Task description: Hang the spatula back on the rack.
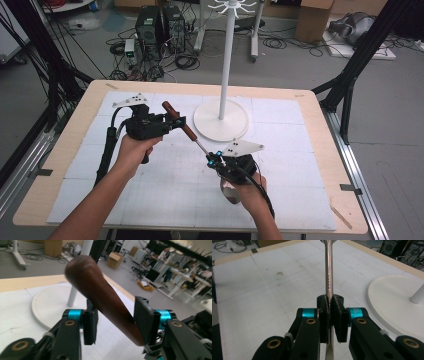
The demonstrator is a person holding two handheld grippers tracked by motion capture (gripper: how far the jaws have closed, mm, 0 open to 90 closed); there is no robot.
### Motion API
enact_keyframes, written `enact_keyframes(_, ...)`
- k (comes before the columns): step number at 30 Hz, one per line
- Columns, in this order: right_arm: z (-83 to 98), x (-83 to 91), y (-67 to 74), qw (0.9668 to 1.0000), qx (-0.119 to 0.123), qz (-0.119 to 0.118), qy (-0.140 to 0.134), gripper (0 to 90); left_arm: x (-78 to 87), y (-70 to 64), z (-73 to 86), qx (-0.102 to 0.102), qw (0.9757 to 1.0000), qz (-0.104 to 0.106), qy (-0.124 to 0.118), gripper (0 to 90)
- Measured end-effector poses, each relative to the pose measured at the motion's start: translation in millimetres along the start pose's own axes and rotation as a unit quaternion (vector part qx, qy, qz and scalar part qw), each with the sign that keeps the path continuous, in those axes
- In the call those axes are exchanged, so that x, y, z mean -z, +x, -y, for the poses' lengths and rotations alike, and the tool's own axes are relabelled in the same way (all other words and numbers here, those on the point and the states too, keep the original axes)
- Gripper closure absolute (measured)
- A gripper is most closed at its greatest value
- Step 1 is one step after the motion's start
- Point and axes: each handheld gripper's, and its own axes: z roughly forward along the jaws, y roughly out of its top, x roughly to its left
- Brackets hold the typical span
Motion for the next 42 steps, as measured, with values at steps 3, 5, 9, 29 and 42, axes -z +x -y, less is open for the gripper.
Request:
enact_keyframes(3, -0.3, -0.9, -0.3, 1.0000, -0.002, 0.001, -0.002, 84.6, -1.3, -0.8, -3.8, 0.003, 1.0000, 0.005, 0.001, 59.4)
enact_keyframes(5, -0.6, -1.4, -0.6, 1.0000, -0.004, 0.001, -0.002, 84.6, -2.1, -1.7, -5.7, 0.008, 0.9999, 0.012, -0.002, 61.1)
enact_keyframes(9, -1.3, 0.2, -1.4, 1.0000, -0.006, 0.000, -0.008, 84.6, -2.4, -7.3, -10.2, 0.025, 0.9987, 0.041, -0.018, 65.4)
enact_keyframes(29, -13.4, 12.0, -1.2, 0.9982, -0.003, -0.026, -0.054, 84.1, 0.8, -49.5, -38.0, -0.042, 0.9932, 0.099, -0.045, 73.0)
enact_keyframes(42, -22.2, 26.6, -13.1, 0.9862, 0.010, -0.104, -0.129, 53.4, 5.5, -67.0, -52.6, -0.103, 0.9848, 0.134, -0.040, 73.1)
